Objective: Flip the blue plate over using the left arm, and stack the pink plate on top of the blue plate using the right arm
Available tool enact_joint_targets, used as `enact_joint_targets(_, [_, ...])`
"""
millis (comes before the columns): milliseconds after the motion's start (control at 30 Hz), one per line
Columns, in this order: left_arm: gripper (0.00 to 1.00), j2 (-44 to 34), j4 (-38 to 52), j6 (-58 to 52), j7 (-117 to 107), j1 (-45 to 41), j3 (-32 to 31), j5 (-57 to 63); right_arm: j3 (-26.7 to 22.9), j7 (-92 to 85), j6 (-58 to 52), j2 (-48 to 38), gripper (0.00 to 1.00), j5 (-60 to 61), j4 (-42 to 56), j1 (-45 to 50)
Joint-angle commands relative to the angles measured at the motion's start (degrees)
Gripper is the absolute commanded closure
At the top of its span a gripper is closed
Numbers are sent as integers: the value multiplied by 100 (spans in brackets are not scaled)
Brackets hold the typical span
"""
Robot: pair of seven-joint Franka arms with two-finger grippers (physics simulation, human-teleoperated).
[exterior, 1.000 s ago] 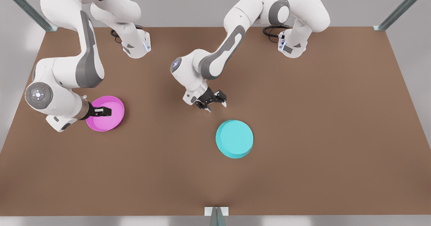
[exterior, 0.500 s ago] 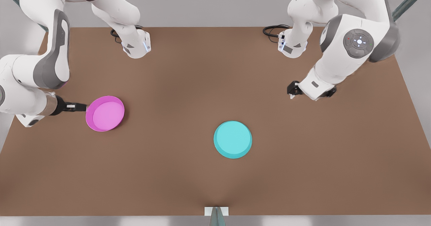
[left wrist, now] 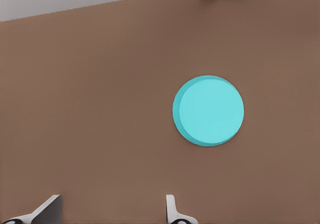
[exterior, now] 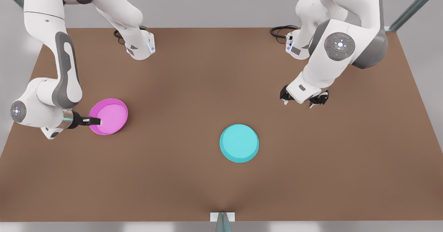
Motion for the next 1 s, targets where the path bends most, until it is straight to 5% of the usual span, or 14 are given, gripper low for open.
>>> enact_joint_targets(0, [0,-2,0,-1,0,-7,0,19,1,0,23,13,0,-8,-18,-1])
enact_joint_targets(300, [0,-90,35,-379,53,643,61,1,-43,-2127,375,268,0,-378,-255,-844])
enact_joint_targets(533, [0,-178,35,-440,0,793,88,-60,141,-2233,533,127,0,-395,-950,-1196])
enact_joint_targets(767, [0,-248,35,-739,53,784,52,-60,141,-712,2106,294,0,-360,-1266,-1635])
enact_joint_targets(967, [0,-248,35,-739,70,836,79,-60,1758,-844,2176,883,0,-386,-1336,-3638])
